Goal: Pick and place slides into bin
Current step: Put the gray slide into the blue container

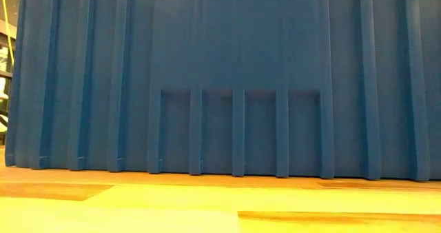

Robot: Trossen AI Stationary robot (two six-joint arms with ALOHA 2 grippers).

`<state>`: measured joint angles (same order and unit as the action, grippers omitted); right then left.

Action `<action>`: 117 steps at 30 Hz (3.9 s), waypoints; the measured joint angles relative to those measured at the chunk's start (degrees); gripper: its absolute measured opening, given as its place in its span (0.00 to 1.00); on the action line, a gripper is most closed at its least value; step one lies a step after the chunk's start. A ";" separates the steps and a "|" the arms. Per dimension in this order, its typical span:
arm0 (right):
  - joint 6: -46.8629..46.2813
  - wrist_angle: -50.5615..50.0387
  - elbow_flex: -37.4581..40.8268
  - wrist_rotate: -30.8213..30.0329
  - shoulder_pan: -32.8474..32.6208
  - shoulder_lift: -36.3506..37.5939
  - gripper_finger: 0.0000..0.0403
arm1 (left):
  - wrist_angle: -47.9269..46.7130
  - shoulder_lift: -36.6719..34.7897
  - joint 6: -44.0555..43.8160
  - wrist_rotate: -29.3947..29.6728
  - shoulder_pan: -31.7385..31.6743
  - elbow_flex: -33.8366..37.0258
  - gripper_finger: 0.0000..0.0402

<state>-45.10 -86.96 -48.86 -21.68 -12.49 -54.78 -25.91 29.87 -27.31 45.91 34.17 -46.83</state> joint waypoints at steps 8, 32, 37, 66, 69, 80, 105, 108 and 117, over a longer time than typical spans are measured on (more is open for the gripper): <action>-10.23 0.58 -0.92 1.03 7.34 0.11 0.52 | 0.00 0.02 -0.01 -0.01 0.00 0.00 0.63; -56.47 2.40 -0.90 -18.55 20.04 4.79 0.52 | 0.00 0.02 0.00 0.00 -0.02 0.00 0.63; -56.55 12.44 -0.90 -23.88 20.68 6.72 0.52 | -0.01 0.01 -0.02 0.00 -0.02 0.00 0.63; -67.01 59.64 34.71 -23.97 34.23 30.77 0.52 | -0.01 0.00 -0.02 0.00 -0.02 0.00 0.63; -70.19 56.98 34.71 -24.76 34.76 30.42 0.52 | 0.00 0.02 -0.02 0.00 -0.01 0.00 0.63; -76.99 53.66 36.08 -21.89 37.26 23.69 0.52 | -0.02 0.02 -0.02 0.00 -0.02 0.00 0.63; -58.58 80.76 40.37 -9.40 60.65 16.52 0.52 | 0.00 0.02 -0.01 0.00 -0.02 -0.02 0.63; -58.17 81.92 40.37 -3.67 63.22 12.87 0.52 | -0.01 0.00 -0.01 0.00 -0.02 0.00 0.63; -56.52 92.77 40.37 -2.26 65.26 2.06 0.52 | -0.01 0.00 -0.01 0.00 -0.01 0.00 0.63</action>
<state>-101.62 5.80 -8.49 -23.94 52.77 -52.72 -25.92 29.87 -27.32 45.91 34.16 -46.83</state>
